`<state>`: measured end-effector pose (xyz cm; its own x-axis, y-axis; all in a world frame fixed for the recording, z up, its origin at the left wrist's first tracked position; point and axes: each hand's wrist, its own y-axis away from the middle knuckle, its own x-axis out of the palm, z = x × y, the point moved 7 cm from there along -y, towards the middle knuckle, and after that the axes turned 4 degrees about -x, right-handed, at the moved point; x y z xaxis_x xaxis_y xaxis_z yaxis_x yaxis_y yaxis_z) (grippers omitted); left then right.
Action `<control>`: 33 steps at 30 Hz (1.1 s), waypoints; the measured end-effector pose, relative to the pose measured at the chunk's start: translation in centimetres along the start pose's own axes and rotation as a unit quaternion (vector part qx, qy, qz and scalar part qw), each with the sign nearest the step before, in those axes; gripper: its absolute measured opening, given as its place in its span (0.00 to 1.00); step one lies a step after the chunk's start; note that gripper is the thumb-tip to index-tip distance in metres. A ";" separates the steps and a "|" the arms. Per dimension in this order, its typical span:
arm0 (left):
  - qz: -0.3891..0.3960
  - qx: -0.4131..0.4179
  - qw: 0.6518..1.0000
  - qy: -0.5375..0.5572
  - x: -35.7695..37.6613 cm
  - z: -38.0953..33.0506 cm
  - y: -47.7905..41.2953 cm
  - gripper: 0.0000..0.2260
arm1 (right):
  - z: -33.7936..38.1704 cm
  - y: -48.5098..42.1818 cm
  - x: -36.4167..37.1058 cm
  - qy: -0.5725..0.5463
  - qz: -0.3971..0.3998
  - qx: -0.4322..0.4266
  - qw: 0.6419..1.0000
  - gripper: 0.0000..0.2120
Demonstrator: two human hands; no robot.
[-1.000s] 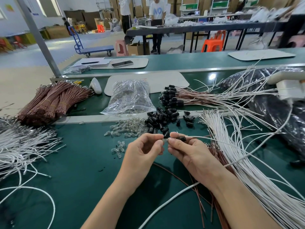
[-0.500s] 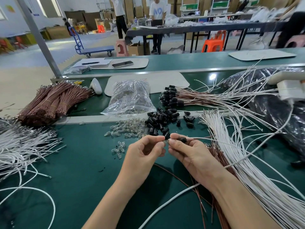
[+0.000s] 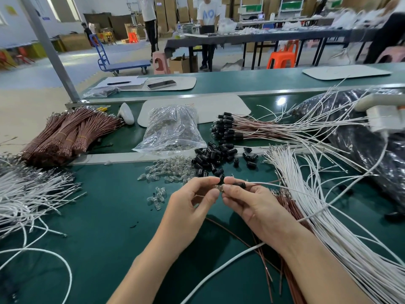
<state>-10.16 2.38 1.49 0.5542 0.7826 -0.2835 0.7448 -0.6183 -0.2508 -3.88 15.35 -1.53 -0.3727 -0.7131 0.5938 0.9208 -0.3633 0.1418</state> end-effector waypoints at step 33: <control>-0.022 0.101 0.979 -0.174 -0.7 -0.7 0.4 0.04 | -0.3 0.7 0.2 0.002 0.033 0.040 0.999 0.17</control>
<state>-9.97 1.60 2.25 0.3367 0.7592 -0.5570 0.6572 -0.6131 -0.4385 -3.31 14.79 -1.55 -0.3113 -0.7367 0.6002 0.9495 -0.2670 0.1647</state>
